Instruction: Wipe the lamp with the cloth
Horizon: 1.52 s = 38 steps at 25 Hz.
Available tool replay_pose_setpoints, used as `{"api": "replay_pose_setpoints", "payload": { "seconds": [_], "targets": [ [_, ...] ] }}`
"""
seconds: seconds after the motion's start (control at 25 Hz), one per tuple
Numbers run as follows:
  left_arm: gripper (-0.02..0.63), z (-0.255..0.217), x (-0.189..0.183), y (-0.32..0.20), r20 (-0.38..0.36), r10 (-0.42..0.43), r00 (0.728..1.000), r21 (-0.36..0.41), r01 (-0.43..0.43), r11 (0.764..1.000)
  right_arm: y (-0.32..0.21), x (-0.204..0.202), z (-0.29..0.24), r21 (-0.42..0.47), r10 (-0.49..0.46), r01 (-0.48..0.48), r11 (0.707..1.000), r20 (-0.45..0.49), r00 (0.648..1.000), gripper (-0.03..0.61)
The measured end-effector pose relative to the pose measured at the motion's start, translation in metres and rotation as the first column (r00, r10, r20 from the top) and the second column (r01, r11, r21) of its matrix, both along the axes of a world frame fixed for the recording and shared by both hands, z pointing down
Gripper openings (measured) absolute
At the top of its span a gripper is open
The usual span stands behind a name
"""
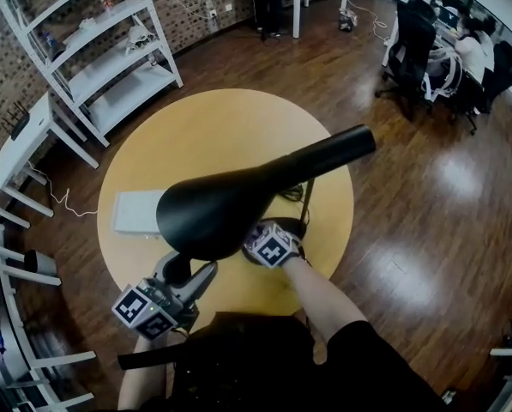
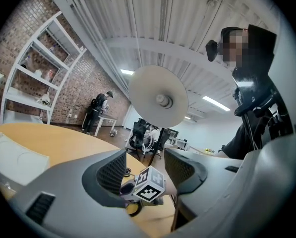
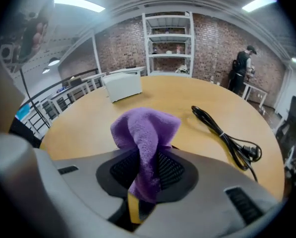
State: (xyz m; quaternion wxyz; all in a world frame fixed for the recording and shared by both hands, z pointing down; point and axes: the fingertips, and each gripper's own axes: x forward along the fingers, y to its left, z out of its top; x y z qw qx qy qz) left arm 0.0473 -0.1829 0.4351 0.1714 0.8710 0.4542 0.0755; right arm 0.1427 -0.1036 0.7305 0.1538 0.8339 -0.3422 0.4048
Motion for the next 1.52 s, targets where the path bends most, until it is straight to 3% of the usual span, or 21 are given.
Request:
{"api": "replay_pose_setpoints", "payload": {
  "seconds": [0.12, 0.28, 0.4, 0.68, 0.8, 0.92, 1.0, 1.08, 1.16, 1.28, 1.52],
  "targets": [
    [0.229, 0.007, -0.002, 0.001, 0.006, -0.028, 1.0, 0.005, 0.028, 1.0, 0.0, -0.007, -0.001, -0.075, -0.106, 0.104, 0.992, -0.02, 0.994, 0.089],
    [0.229, 0.007, -0.001, -0.001, -0.012, -0.065, 0.998, -0.002, 0.065, 0.998, -0.019, -0.029, 0.012, -0.071, -0.306, 0.305, 0.95, -0.003, 0.952, 0.089],
    [0.229, 0.008, -0.003, 0.0, 0.007, -0.071, 0.997, -0.003, 0.071, 0.997, -0.017, -0.036, 0.003, -0.118, -0.373, 0.367, 0.923, -0.03, 0.927, 0.09],
    [0.229, 0.013, -0.004, 0.002, 0.014, -0.087, 0.996, -0.003, 0.087, 0.996, -0.006, -0.056, -0.014, -0.258, -0.534, 0.499, 0.828, -0.089, 0.841, 0.09],
    [0.229, 0.013, -0.006, 0.003, 0.021, -0.083, 0.996, -0.012, 0.083, 0.996, 0.004, -0.061, -0.002, -0.289, -0.521, 0.48, 0.829, -0.086, 0.849, 0.089],
    [0.229, 0.015, -0.007, -0.002, 0.028, -0.067, 0.997, -0.023, 0.068, 0.997, 0.004, -0.056, -0.012, -0.26, -0.437, 0.395, 0.881, -0.13, 0.89, 0.09],
    [0.229, 0.018, -0.005, -0.008, 0.042, -0.052, 0.998, -0.041, 0.054, 0.998, -0.002, -0.052, -0.028, -0.191, -0.359, 0.328, 0.925, -0.161, 0.919, 0.09],
    [0.229, 0.022, 0.0, -0.015, 0.061, -0.031, 0.998, -0.069, 0.035, 0.997, -0.012, -0.056, -0.031, -0.118, -0.309, 0.294, 0.948, -0.139, 0.941, 0.091],
    [0.229, 0.024, 0.005, -0.022, 0.073, -0.007, 0.997, -0.099, 0.014, 0.995, -0.019, -0.07, -0.019, -0.137, -0.315, 0.303, 0.943, -0.073, 0.946, 0.091],
    [0.229, 0.017, 0.008, -0.033, 0.058, 0.01, 0.998, -0.127, -0.003, 0.992, -0.02, -0.093, -0.001, -0.28, -0.336, 0.318, 0.906, -0.019, 0.942, 0.091],
    [0.221, 0.012, -0.001, -0.059, 0.025, 0.016, 1.0, -0.149, -0.012, 0.989, -0.01, -0.078, -0.009, -0.384, -0.177, 0.141, 0.912, -0.057, 0.983, 0.091]
  ]
}}
